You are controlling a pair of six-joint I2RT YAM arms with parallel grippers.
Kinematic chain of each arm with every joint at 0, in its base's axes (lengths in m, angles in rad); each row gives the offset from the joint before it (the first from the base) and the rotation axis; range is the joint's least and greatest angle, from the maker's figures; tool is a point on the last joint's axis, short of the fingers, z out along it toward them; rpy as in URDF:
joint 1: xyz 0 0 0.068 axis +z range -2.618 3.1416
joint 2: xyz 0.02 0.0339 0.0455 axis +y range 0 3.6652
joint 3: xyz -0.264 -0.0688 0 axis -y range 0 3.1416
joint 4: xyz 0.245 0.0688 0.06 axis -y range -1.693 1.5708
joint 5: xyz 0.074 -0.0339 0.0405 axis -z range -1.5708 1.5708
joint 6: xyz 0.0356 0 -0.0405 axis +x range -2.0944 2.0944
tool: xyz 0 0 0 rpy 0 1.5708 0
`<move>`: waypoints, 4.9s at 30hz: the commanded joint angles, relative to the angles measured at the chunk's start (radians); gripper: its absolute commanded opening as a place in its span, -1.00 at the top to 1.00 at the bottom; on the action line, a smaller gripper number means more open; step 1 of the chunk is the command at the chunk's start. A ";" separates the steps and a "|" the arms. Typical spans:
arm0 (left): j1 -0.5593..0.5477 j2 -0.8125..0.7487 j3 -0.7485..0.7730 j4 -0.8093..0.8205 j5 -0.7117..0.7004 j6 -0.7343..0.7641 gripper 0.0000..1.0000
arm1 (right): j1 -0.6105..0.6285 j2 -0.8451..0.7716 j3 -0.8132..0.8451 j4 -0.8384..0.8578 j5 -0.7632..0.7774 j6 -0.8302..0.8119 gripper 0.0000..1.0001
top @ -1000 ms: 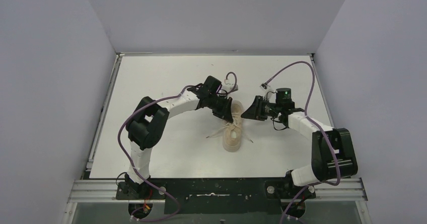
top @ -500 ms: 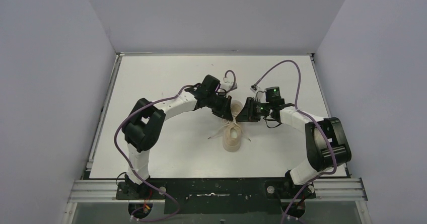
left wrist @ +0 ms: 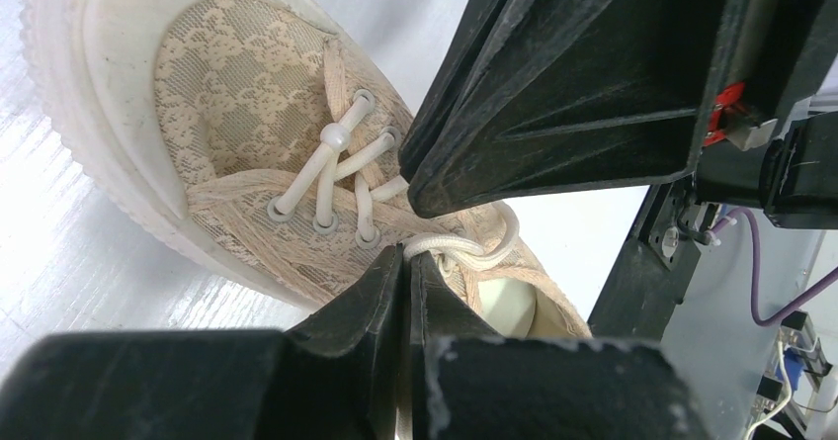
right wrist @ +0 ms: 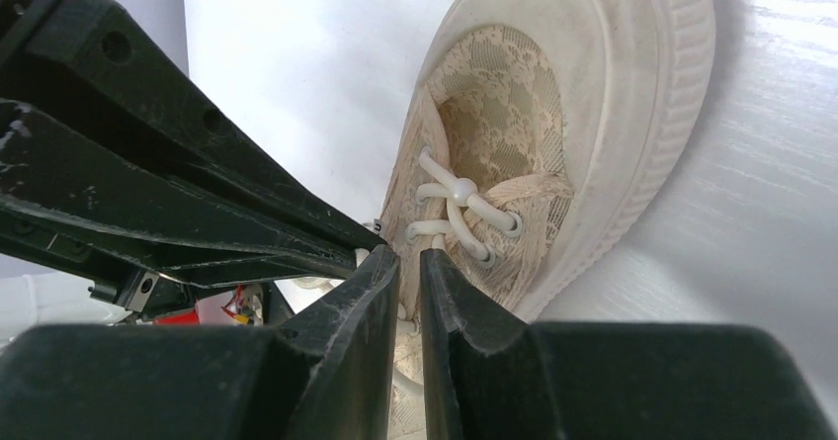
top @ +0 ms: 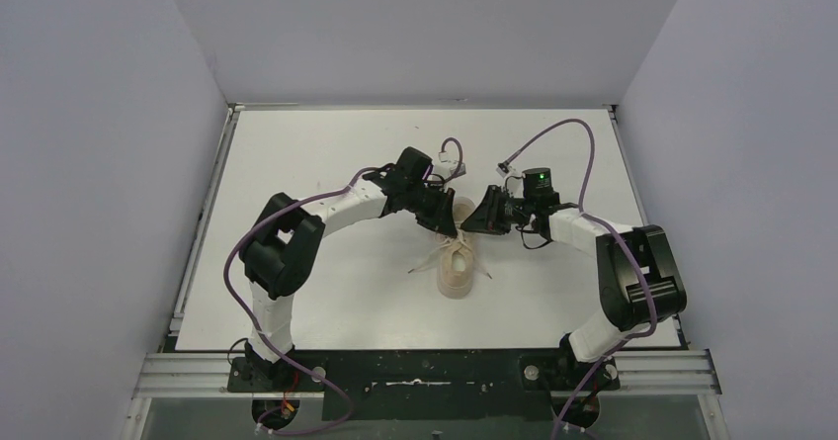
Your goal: Tie the shoes
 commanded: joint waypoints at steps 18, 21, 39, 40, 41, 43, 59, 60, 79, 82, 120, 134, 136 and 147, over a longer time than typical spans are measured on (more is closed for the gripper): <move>-0.006 -0.051 0.005 0.049 -0.012 0.013 1.00 | 0.013 0.017 -0.003 0.103 -0.114 0.021 0.68; -0.006 -0.055 0.003 0.055 -0.014 0.012 1.00 | 0.017 0.017 -0.008 0.103 -0.126 0.021 0.69; 0.005 -0.053 -0.015 0.074 -0.023 -0.003 1.00 | 0.046 -0.044 -0.039 0.163 -0.228 0.035 0.69; 0.007 -0.054 -0.019 0.086 -0.018 -0.012 1.00 | 0.051 -0.041 -0.036 0.161 -0.235 0.034 0.68; 0.009 -0.055 -0.025 0.102 -0.015 -0.021 1.00 | 0.056 -0.040 -0.030 0.164 -0.246 0.034 0.67; 0.009 -0.057 -0.029 0.116 -0.017 -0.026 1.00 | 0.055 -0.038 -0.021 0.161 -0.260 0.034 0.65; 0.008 -0.085 -0.067 0.150 -0.012 -0.021 1.00 | -0.045 -0.039 0.046 -0.149 -0.068 -0.135 0.54; 0.008 -0.085 -0.070 0.150 -0.012 -0.020 1.00 | -0.038 -0.023 0.056 -0.150 -0.076 -0.137 0.54; 0.003 -0.089 -0.074 0.164 -0.005 -0.024 1.00 | 0.012 0.042 0.057 0.014 -0.113 -0.009 0.61; 0.002 -0.089 -0.071 0.166 -0.003 -0.027 1.00 | 0.017 0.050 0.057 0.016 -0.117 -0.010 0.61; 0.025 -0.091 -0.242 0.604 0.009 -0.338 1.00 | 0.036 0.056 -0.043 0.174 -0.200 0.107 0.65; 0.049 -0.181 -0.308 0.471 0.002 -0.254 0.31 | -0.001 0.013 -0.045 0.193 -0.176 0.103 1.00; 0.064 -0.208 -0.336 0.460 0.003 -0.246 0.20 | 0.000 0.013 -0.041 0.191 -0.180 0.104 1.00; 0.100 -0.196 -0.337 0.422 0.046 -0.232 0.70 | 0.000 -0.009 -0.011 0.090 -0.181 0.065 1.00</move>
